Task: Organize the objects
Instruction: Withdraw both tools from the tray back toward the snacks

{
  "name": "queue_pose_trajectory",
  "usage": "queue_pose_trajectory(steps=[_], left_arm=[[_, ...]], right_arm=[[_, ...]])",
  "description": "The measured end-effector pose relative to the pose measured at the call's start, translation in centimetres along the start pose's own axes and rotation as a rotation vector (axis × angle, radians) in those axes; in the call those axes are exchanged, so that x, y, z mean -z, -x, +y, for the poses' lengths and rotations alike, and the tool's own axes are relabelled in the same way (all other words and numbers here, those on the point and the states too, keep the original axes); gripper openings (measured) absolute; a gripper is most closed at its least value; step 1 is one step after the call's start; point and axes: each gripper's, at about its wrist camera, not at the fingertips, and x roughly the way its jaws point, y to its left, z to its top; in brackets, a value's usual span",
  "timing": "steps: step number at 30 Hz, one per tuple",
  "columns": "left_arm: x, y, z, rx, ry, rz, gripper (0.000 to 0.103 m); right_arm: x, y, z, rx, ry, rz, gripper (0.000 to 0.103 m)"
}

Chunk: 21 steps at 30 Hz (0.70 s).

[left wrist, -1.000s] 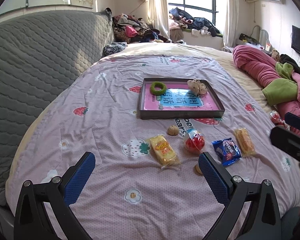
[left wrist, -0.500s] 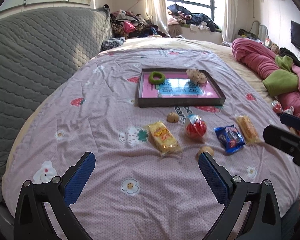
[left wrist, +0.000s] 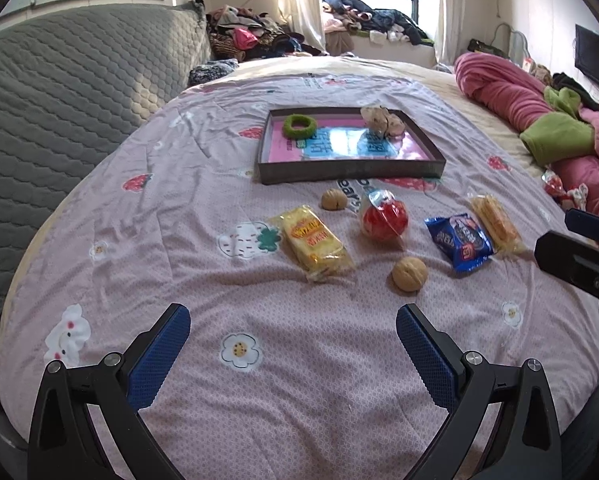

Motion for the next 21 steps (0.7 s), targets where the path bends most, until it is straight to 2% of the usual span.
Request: queue_pose_trajectory(steps=[6, 21], left_arm=[[0.1, -0.7, -0.1, 0.008, 0.000, 0.002, 0.103], [-1.0, -4.4, 0.0, 0.012, 0.007, 0.044, 0.103]], right_arm=[[0.3, -0.3, -0.7, 0.036, 0.007, 0.011, 0.102], [0.1, -3.6, -0.4, 0.023, 0.021, 0.051, 0.102]])
